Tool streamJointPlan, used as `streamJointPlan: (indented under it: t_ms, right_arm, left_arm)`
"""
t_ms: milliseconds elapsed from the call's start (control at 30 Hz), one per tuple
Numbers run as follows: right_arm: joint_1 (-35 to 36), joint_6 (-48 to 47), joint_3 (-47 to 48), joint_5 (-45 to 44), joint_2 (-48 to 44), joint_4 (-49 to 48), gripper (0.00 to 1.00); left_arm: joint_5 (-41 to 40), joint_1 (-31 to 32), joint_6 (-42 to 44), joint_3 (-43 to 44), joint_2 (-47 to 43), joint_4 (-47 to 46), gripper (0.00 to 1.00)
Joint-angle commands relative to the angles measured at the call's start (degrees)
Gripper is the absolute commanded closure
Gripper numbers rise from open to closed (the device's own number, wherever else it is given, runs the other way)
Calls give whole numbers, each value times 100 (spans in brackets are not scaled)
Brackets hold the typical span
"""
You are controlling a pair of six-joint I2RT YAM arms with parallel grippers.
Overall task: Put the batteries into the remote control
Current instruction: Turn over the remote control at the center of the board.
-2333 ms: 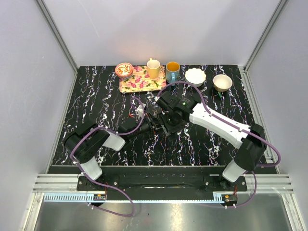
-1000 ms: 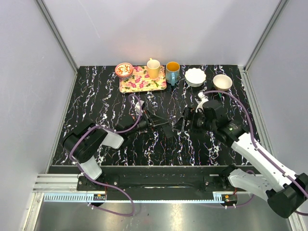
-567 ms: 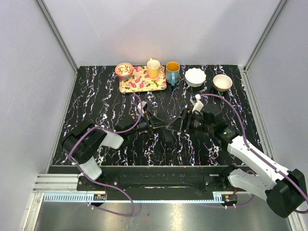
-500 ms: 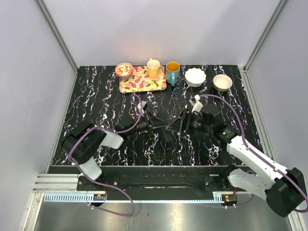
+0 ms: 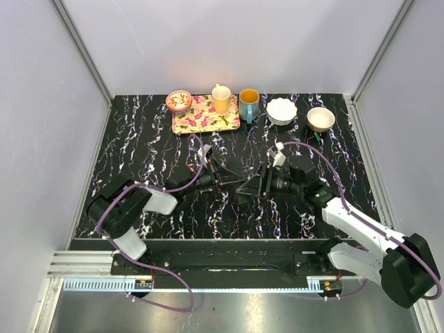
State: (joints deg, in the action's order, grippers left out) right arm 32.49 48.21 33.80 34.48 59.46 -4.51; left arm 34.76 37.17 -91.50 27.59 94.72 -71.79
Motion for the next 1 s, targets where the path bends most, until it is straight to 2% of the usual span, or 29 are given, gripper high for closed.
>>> streamJointPlan:
  t_ms: [0,300,433,633,767,800,967]
  right_arm:
    - [-59,531,-259,586,170,-1121,36]
    - [-111,963,-550,841,355,-1860,47]
    - [-129,1059,-585,902,426,-2036,65]
    - [-138,1261,-620,1017,619,-2378,78]
    - [-138,1349,-629,1061,689,-2484,93]
    - [-146,1367,-629,1043,716,-2484,100]
    - [-155,1455,-586,920,760,-2493,100]
  left_arm:
    - [74,-17,27,123,-252,-2208,100]
    - [74,-17,45,97,-357,-2208,100]
    - [66,-8,54,62,-392,-2217,100]
    - [39,18,54,62,-454,-2225,100]
    - [30,36,45,79,-463,-2225,100]
    - [30,54,54,88,-463,-2225,100]
    - [22,273,106,123,-463,-2182,100]
